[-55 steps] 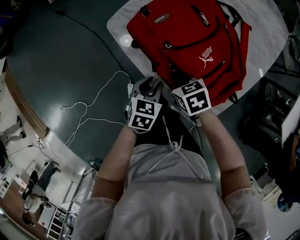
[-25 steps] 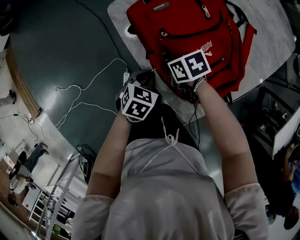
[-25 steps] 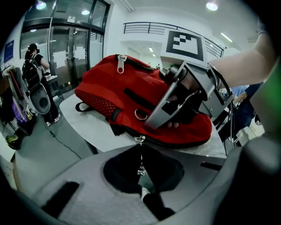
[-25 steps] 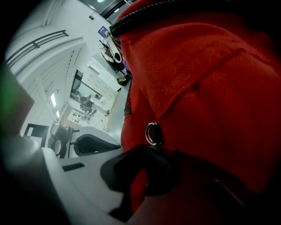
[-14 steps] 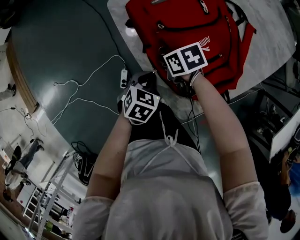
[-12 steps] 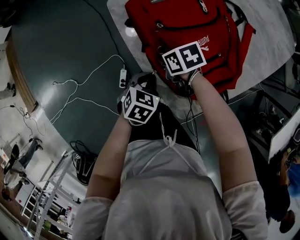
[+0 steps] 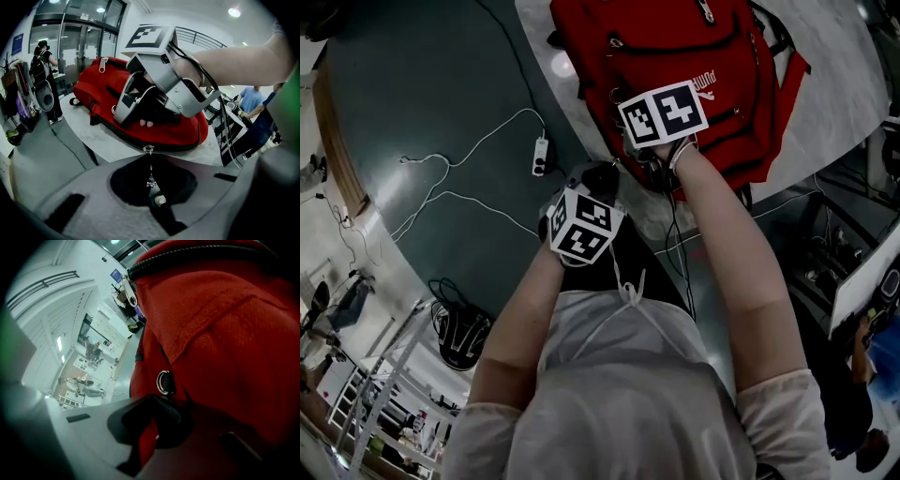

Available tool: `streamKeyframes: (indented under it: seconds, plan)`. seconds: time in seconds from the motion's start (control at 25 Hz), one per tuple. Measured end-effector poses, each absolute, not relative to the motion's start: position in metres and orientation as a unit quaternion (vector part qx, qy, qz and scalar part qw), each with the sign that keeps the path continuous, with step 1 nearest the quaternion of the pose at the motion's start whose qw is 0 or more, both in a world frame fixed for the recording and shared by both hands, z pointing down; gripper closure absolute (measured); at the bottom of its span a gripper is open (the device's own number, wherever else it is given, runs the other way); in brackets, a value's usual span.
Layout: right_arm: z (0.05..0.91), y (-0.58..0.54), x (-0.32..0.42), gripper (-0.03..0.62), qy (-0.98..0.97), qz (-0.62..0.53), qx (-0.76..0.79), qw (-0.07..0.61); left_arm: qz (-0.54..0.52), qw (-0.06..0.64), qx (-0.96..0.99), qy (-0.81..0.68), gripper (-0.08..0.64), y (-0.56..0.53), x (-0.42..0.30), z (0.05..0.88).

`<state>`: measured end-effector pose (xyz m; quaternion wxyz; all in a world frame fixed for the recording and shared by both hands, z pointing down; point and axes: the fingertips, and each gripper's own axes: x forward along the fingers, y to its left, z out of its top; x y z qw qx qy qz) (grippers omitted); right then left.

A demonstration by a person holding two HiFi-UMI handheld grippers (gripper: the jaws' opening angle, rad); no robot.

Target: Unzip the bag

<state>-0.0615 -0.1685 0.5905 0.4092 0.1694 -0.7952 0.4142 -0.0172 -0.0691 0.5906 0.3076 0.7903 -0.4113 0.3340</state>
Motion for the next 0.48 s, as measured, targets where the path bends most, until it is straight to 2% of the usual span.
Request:
streamKeyframes:
  seconds: [0.48]
  plan:
    - [0.593, -0.17, -0.061, 0.569, -0.797, 0.41, 0.168, 0.41, 0.313, 0.319, 0.797, -0.406, 0.538, -0.04, 0.019, 0.591]
